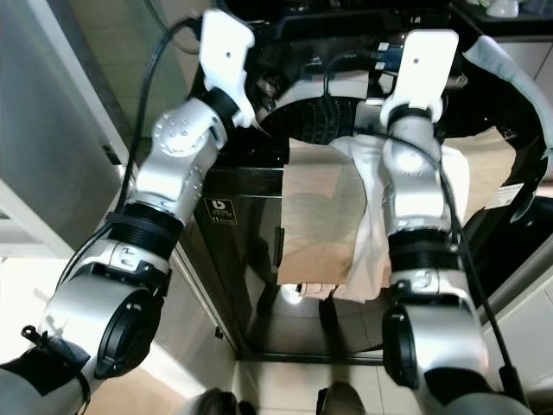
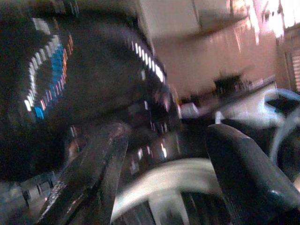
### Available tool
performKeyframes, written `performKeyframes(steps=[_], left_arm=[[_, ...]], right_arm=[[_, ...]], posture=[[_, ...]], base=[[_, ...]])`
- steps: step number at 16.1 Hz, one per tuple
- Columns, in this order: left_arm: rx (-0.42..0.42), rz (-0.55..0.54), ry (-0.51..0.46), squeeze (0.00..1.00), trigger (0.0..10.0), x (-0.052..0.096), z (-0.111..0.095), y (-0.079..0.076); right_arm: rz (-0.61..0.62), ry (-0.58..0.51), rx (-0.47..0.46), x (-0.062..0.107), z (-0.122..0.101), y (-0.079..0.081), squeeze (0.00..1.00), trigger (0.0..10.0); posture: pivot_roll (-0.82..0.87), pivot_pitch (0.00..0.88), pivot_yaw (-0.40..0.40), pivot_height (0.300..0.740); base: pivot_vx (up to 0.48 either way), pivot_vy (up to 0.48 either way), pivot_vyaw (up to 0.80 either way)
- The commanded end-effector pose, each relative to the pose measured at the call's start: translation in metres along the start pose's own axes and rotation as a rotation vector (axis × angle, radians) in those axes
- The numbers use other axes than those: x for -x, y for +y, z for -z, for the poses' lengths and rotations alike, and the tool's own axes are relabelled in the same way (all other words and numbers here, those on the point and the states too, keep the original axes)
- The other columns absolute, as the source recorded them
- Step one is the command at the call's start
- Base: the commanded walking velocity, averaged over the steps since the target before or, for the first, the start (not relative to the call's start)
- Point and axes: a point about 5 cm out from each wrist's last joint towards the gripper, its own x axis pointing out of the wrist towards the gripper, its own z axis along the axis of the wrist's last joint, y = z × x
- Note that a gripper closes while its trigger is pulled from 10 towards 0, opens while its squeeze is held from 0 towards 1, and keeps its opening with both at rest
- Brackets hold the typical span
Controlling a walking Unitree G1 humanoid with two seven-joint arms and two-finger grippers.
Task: Clothes washing
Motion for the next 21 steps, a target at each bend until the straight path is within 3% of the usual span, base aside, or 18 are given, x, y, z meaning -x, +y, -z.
performKeyframes(steps=[1,5,7,9,10,12,14,15,17,19,20,21], left_arm=[[-0.013,0.016,-0.031,0.00,10.0,0.000,-0.007,-0.008],[0.015,-0.026,-0.023,0.00,10.0,0.003,-0.011,-0.005],[0.024,-0.041,-0.016,0.00,10.0,0.007,-0.010,-0.005],[0.048,-0.063,0.019,0.00,10.0,0.012,-0.002,-0.004],[0.047,-0.065,0.025,0.00,10.0,0.016,-0.001,-0.004],[0.058,-0.066,0.028,0.00,10.0,0.020,-0.001,-0.004],[0.048,-0.090,0.040,0.00,10.0,0.032,-0.004,0.004],[0.049,-0.099,0.048,0.00,10.0,0.035,-0.004,0.006],[0.092,-0.105,0.076,0.00,10.0,0.055,-0.006,0.009],[0.079,0.022,0.124,0.00,10.0,0.070,-0.006,-0.009],[0.089,0.087,0.161,0.00,10.0,0.079,-0.001,-0.019],[0.089,0.099,0.177,0.00,10.0,0.082,0.001,-0.021]], right_arm=[[0.000,-0.056,0.009,-0.001,-0.009,0.002,0.00,10.0],[-0.065,-0.081,-0.006,0.006,-0.010,0.008,0.00,10.0],[-0.167,-0.048,-0.102,0.019,-0.003,0.016,0.00,10.0],[-0.261,0.055,-0.185,0.031,0.016,0.017,0.00,10.0],[-0.293,0.050,-0.264,0.040,0.013,0.016,0.00,10.0],[-0.323,0.066,-0.278,0.051,0.012,0.013,0.00,10.0],[-0.472,0.095,-0.284,0.088,-0.005,0.012,0.00,10.0],[-0.515,0.134,-0.271,0.097,0.000,0.012,0.00,10.0],[-0.618,0.351,-0.218,0.134,0.037,-0.002,0.00,10.0],[-0.634,0.429,-0.189,0.152,0.049,-0.009,0.00,10.0],[-0.648,0.518,-0.141,0.166,0.060,-0.014,0.00,10.0],[-0.640,0.556,-0.121,0.170,0.064,-0.017,0.00,10.0]], posture=[[-0.23,0.000,0.110,0.714],[-0.24,0.000,0.106,0.714],[-0.24,0.000,0.106,0.714],[-0.25,0.000,0.107,0.714],[-0.26,0.000,0.097,0.714],[-0.26,0.000,0.095,0.714],[-0.27,0.000,0.116,0.714],[-0.28,0.000,0.126,0.714],[-0.28,0.000,0.135,0.714],[-0.26,0.000,0.137,0.714],[-0.25,0.000,0.133,0.714],[-0.25,0.000,0.131,0.714]], base=[[0.000,-0.465,0.00],[0.127,-0.332,0.00],[0.000,0.000,0.00],[0.000,0.000,0.00],[0.000,0.000,0.00],[0.000,0.000,0.00],[0.000,0.000,0.00],[0.000,0.000,0.00],[0.000,0.000,0.00],[0.000,0.000,0.00],[0.000,0.000,0.00],[0.000,0.000,0.00]])
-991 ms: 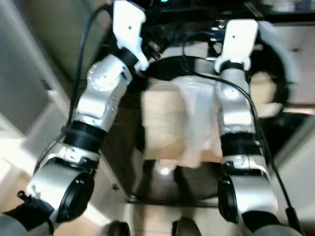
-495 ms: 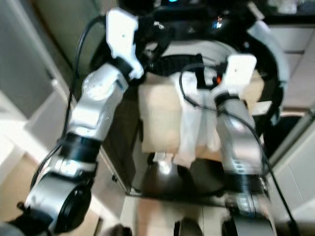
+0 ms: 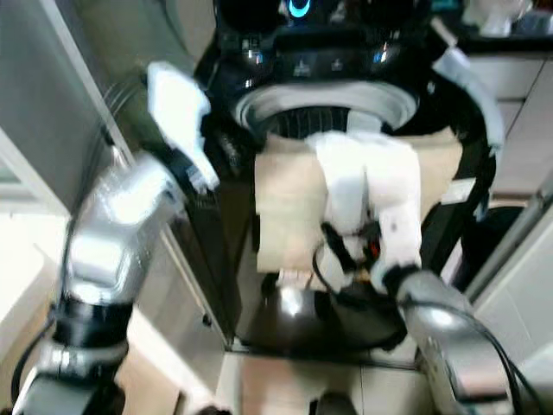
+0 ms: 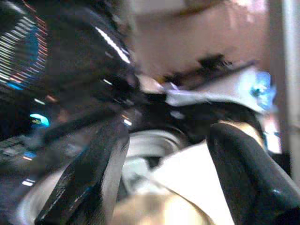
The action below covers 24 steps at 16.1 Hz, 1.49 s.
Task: Clothes washing
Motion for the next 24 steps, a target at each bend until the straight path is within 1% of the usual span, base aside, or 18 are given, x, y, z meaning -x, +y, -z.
performKeyframes(steps=[1,2,3,4,5,6,7,8,9,10,12,14,15,17,18,19,20,24], left_arm=[[-0.019,-0.002,0.006,0.00,10.0,0.001,-0.002,0.001],[-0.020,-0.015,0.006,0.00,10.0,0.000,-0.002,0.001],[-0.018,-0.032,0.008,0.00,10.0,0.000,-0.002,0.000],[-0.012,-0.040,0.007,0.00,10.0,-0.001,-0.002,0.000],[0.028,-0.053,0.016,0.00,10.0,0.002,0.005,-0.002],[0.029,-0.073,0.062,0.00,10.0,0.012,0.025,-0.002],[0.010,-0.080,0.092,0.00,10.0,0.018,0.035,-0.002],[0.045,-0.119,0.193,0.00,10.0,0.039,0.066,-0.005],[0.085,-0.140,0.229,0.00,10.0,0.053,0.080,-0.012],[0.096,-0.149,0.213,0.00,10.0,0.056,0.080,-0.015],[0.090,-0.161,0.183,0.00,10.0,0.058,0.074,-0.014],[0.077,-0.169,0.170,0.00,10.0,0.063,0.071,-0.009],[0.061,-0.171,0.186,0.00,10.0,0.067,0.077,-0.008],[0.076,-0.177,0.270,0.00,10.0,0.077,0.102,-0.014],[0.077,-0.176,0.286,0.00,10.0,0.078,0.106,-0.016],[0.079,-0.178,0.322,0.00,10.0,0.083,0.116,-0.018],[0.087,-0.183,0.336,0.00,10.0,0.086,0.120,-0.018],[0.088,-0.188,0.327,0.00,10.0,0.084,0.123,-0.020]], right_arm=[[0.020,0.060,0.033,-0.007,0.009,0.001,0.00,10.0],[0.056,0.081,0.040,-0.013,0.016,-0.002,0.00,10.0],[0.092,0.123,0.077,-0.024,0.029,-0.005,0.00,10.0],[0.099,0.125,0.110,-0.031,0.032,-0.004,0.00,10.0],[0.134,0.118,0.073,-0.049,0.040,-0.005,0.00,10.0],[0.174,0.115,0.052,-0.060,0.044,-0.008,0.00,10.0],[0.190,0.115,0.060,-0.063,0.045,-0.009,0.00,10.0],[0.246,0.110,0.060,-0.068,0.042,-0.014,0.00,10.0],[0.260,0.096,0.061,-0.072,0.039,-0.016,0.00,10.0],[0.283,0.092,0.059,-0.076,0.039,-0.019,0.00,10.0],[0.332,0.067,0.070,-0.082,0.035,-0.025,0.00,10.0],[0.387,-0.018,0.088,-0.093,0.014,-0.030,0.00,10.0],[0.405,-0.064,0.099,-0.100,0.002,-0.031,0.00,10.0],[0.446,-0.149,0.127,-0.111,-0.031,-0.037,0.00,10.0],[0.455,-0.165,0.138,-0.113,-0.037,-0.039,0.00,10.0],[0.486,-0.227,0.153,-0.115,-0.059,-0.045,0.00,10.0],[0.513,-0.292,0.167,-0.116,-0.081,-0.050,0.00,10.0],[0.543,-0.460,0.206,-0.116,-0.140,-0.054,0.00,10.0]], posture=[[-0.24,0.000,0.125,0.714],[-0.23,0.000,0.122,0.714],[-0.23,0.000,0.120,0.714],[-0.22,0.000,0.120,0.714],[-0.20,0.000,0.120,0.714],[-0.20,0.000,0.114,0.714],[-0.19,0.000,0.113,0.714],[-0.18,0.000,0.104,0.714],[-0.18,0.000,0.094,0.714],[-0.17,0.000,0.085,0.714],[-0.16,0.000,0.078,0.714],[-0.16,0.000,0.075,0.714],[-0.16,0.000,0.074,0.714],[-0.16,0.000,0.065,0.714],[-0.16,0.000,0.065,0.714],[-0.16,0.000,0.057,0.714],[-0.16,0.000,0.054,0.714],[-0.16,0.000,0.043,0.714]], base=[[0.000,0.000,0.00],[0.000,0.000,0.00],[0.000,0.000,0.00],[0.000,0.000,0.00],[0.000,0.000,0.00],[0.000,0.000,0.00],[0.000,0.000,0.00],[0.000,0.000,0.00],[0.000,0.000,0.00],[0.000,0.000,0.00],[0.000,0.000,0.00],[0.000,0.000,0.00],[0.000,0.000,0.00],[0.000,0.000,0.00],[0.000,0.000,0.00],[0.000,0.000,0.00],[0.000,0.000,0.00],[0.000,0.000,0.00]])
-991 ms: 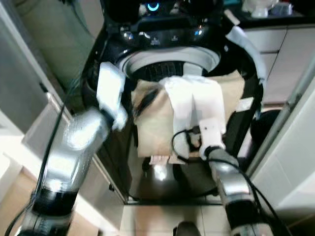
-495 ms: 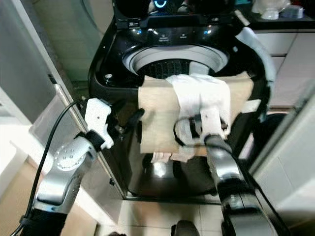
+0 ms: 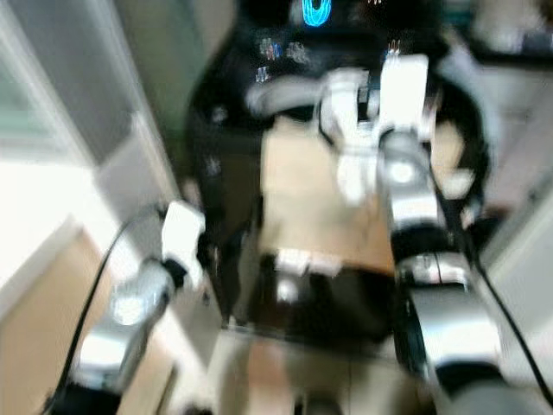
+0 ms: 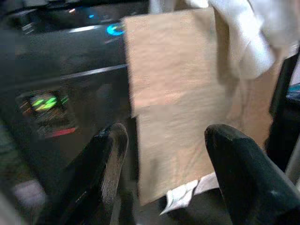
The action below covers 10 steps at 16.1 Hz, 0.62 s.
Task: Clothes washing
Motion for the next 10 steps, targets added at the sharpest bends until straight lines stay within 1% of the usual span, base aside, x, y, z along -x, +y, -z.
performKeyframes(steps=[1,3,4,5,6,7,9,10], left_arm=[[-0.013,-0.012,0.008,0.00,10.0,-0.001,0.002,0.002],[-0.021,-0.032,0.009,0.00,10.0,-0.004,0.002,0.004],[-0.027,-0.037,0.013,0.00,10.0,-0.005,0.003,0.004],[-0.024,-0.042,0.016,0.00,10.0,-0.005,0.004,0.004],[-0.030,-0.050,0.025,0.00,10.0,-0.005,0.007,0.004],[-0.028,-0.052,0.028,0.00,10.0,-0.004,0.008,0.004],[-0.021,-0.063,0.026,0.00,10.0,-0.004,0.009,0.004],[-0.021,-0.064,0.025,0.00,10.0,-0.005,0.009,0.005]], right_arm=[[-0.004,-0.048,0.015,-0.010,-0.017,0.001,0.00,10.0],[-0.009,-0.073,0.042,-0.028,-0.043,0.002,0.00,10.0],[0.004,-0.082,0.039,-0.031,-0.049,0.000,0.00,10.0],[0.016,-0.087,0.076,-0.033,-0.052,-0.002,0.00,10.0],[0.040,-0.079,0.117,-0.036,-0.055,-0.009,0.00,10.0],[0.057,-0.086,0.122,-0.037,-0.058,-0.012,0.00,10.0],[0.060,-0.139,0.077,-0.037,-0.064,-0.014,0.00,10.0],[0.063,-0.193,0.020,-0.026,-0.057,-0.007,0.00,10.0]], posture=[[-0.16,0.000,0.043,0.714],[-0.15,0.000,0.040,0.714],[-0.15,0.000,0.039,0.714],[-0.14,0.000,0.038,0.714],[-0.13,0.000,0.032,0.714],[-0.13,0.000,0.032,0.714],[-0.14,0.000,0.027,0.714],[-0.15,0.000,0.029,0.714]], base=[[0.000,0.000,0.00],[0.000,0.000,0.00],[0.000,0.000,0.00],[0.000,0.000,0.00],[0.000,0.000,0.00],[0.000,0.000,0.00],[0.000,0.000,0.00],[0.000,0.000,0.00]])
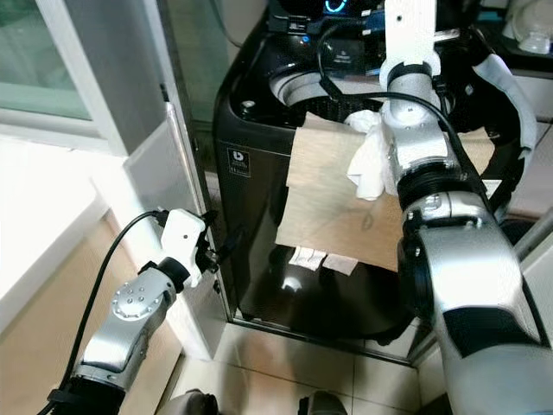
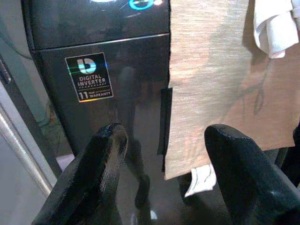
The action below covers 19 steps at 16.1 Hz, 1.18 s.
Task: Clothes washing
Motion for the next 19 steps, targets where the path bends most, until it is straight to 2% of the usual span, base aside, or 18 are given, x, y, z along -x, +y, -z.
performKeyframes(steps=[1,3,5,6,8,9,12,15,17,19], left_arm=[[-0.010,-0.010,-0.003,0.00,10.0,-0.003,-0.002,0.003],[-0.002,-0.022,-0.001,0.00,10.0,-0.006,0.000,0.007],[0.003,-0.008,-0.006,0.00,10.0,-0.009,0.000,0.005],[0.004,-0.001,-0.007,0.00,10.0,-0.010,0.000,0.004],[0.003,0.019,-0.011,0.00,10.0,-0.013,-0.001,0.002],[0.000,0.023,-0.013,0.00,10.0,-0.015,-0.001,0.002],[-0.005,0.017,-0.022,0.00,10.0,-0.017,-0.004,0.004],[-0.003,-0.003,-0.029,0.00,10.0,-0.014,-0.004,0.006],[0.002,-0.011,-0.029,0.00,10.0,-0.013,-0.003,0.006],[0.003,-0.017,-0.031,0.00,10.0,-0.013,-0.003,0.006]], right_arm=[[0.011,-0.034,-0.057,0.008,0.000,0.005,0.00,10.0],[0.010,-0.042,-0.130,0.041,0.017,0.009,0.00,10.0],[0.016,-0.017,-0.162,0.073,0.034,0.007,0.00,10.0],[0.019,-0.001,-0.158,0.085,0.043,0.006,0.00,10.0],[-0.006,0.095,-0.134,0.118,0.066,0.008,0.00,10.0],[-0.035,0.145,-0.126,0.126,0.076,0.012,0.00,10.0],[-0.074,0.353,-0.194,0.133,0.109,0.022,0.00,10.0],[-0.097,0.433,-0.216,0.132,0.117,0.027,0.00,10.0],[-0.135,0.500,-0.226,0.126,0.124,0.036,0.00,10.0],[-0.165,0.550,-0.229,0.113,0.126,0.045,0.00,10.0]], posture=[[-0.15,0.000,0.035,0.714],[-0.17,0.000,0.049,0.714],[-0.20,0.000,0.063,0.714],[-0.21,0.000,0.074,0.714],[-0.22,0.000,0.084,0.714],[-0.22,0.000,0.085,0.714],[-0.19,0.000,0.072,0.714],[-0.17,0.000,0.056,0.714],[-0.16,0.000,0.048,0.714],[-0.14,0.000,0.036,0.714]], base=[[0.000,0.000,0.00],[0.000,0.000,0.00],[0.000,0.000,0.00],[0.000,0.000,0.00],[0.000,0.000,0.00],[0.000,0.000,0.00],[0.000,0.000,0.00],[0.000,0.000,0.00],[0.000,0.000,0.00],[0.000,0.000,0.00]])
